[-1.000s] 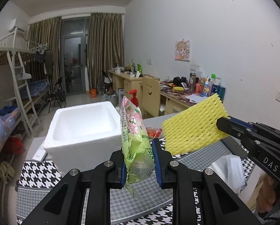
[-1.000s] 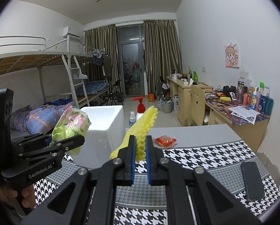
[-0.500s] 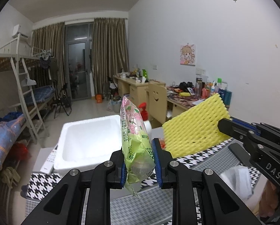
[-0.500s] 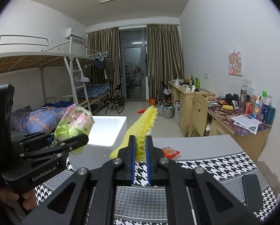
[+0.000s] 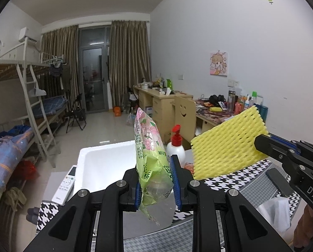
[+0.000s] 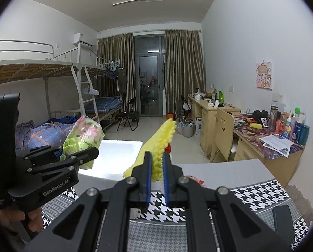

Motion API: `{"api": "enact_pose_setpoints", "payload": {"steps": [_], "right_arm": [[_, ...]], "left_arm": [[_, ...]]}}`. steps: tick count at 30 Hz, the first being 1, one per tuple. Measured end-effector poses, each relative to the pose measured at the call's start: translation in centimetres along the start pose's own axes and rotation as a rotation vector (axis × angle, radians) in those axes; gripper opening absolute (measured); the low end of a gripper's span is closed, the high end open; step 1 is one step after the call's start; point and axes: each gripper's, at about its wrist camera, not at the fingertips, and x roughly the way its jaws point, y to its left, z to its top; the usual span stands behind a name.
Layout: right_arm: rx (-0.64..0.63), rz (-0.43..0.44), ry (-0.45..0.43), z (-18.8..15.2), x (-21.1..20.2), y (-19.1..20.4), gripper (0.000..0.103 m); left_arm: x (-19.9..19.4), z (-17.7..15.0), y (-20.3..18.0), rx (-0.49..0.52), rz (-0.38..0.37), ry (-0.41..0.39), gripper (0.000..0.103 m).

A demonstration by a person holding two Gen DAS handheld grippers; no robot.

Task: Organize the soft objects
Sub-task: 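Lift the snack bag with the left tool and carry it over the white foam box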

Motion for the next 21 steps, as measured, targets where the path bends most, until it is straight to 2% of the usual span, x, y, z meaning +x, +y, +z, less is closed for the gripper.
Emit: {"api": "enact_pose_setpoints", "payload": {"steps": [9,21], "right_arm": [[-0.007,0.015,0.008,0.8,1.3,0.7,0.013],[-0.028,0.039,0.023,1.7,3.8,2.5,0.013]], "left_arm": [[1.0,0.7,1.6,-0.026,0.013,0.015,0.025],[2.7,1.0,3.8,-0.059,0.080,0.034,0.025]]}}
